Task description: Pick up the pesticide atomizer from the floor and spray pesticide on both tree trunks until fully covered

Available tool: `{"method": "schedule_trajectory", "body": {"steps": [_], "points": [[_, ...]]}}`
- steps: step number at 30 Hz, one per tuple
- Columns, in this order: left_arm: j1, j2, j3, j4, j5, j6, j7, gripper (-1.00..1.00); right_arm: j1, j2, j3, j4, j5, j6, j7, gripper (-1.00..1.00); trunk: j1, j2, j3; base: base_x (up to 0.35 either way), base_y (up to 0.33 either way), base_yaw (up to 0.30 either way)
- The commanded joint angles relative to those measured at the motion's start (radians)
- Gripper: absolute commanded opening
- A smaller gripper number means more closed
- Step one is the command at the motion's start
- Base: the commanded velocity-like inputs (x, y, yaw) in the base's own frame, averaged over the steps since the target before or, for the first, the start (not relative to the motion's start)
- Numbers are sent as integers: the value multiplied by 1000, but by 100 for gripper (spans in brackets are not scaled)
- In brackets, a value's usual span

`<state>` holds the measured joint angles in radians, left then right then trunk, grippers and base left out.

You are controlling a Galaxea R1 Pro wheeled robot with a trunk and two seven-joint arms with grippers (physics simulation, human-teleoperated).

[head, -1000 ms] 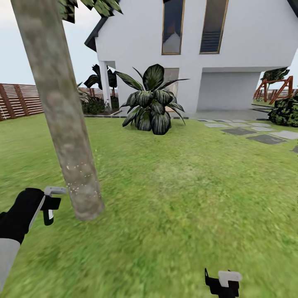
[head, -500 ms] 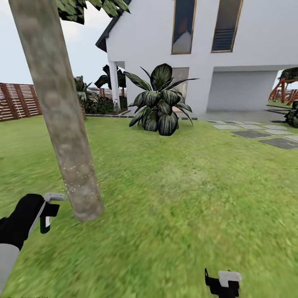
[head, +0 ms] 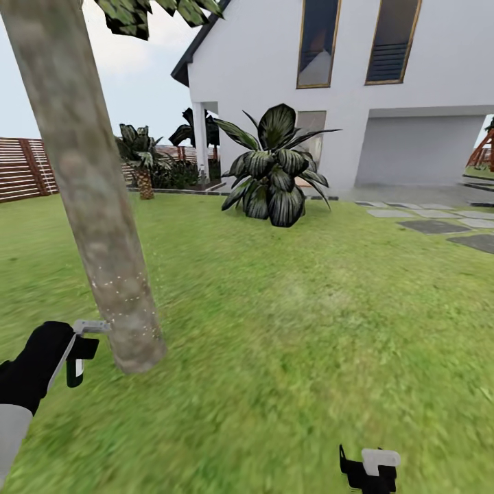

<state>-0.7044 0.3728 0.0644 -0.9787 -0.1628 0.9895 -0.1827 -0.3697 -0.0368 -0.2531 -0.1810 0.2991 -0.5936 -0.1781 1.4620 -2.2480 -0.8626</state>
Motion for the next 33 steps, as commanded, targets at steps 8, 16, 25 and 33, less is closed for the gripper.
{"method": "schedule_trajectory", "body": {"steps": [8, 16, 25, 33], "points": [[0, 0, 0, 24, 0, -1, 2, -100, 0, 0, 0, 0, 0, 0, 0, 100, 0, 0, 0, 208, -215, 0], [0, 1, 3, 30, 0, -2, 4, -100, 0, 0, 0, 0, 0, 0, 0, 100, 0, 0, 0, 180, -222, 60], [32, 0, 3, 155, 0, -99, 5, -100, 0, 0, 1, 0, 0, 0, 0, 100, 0, 0, 0, 14, -269, 269], [34, -1, 7, 171, 2, -127, 6, -100, 0, 0, 0, 0, 0, 0, 0, 100, 0, 0, 0, 162, -241, 97]]}}
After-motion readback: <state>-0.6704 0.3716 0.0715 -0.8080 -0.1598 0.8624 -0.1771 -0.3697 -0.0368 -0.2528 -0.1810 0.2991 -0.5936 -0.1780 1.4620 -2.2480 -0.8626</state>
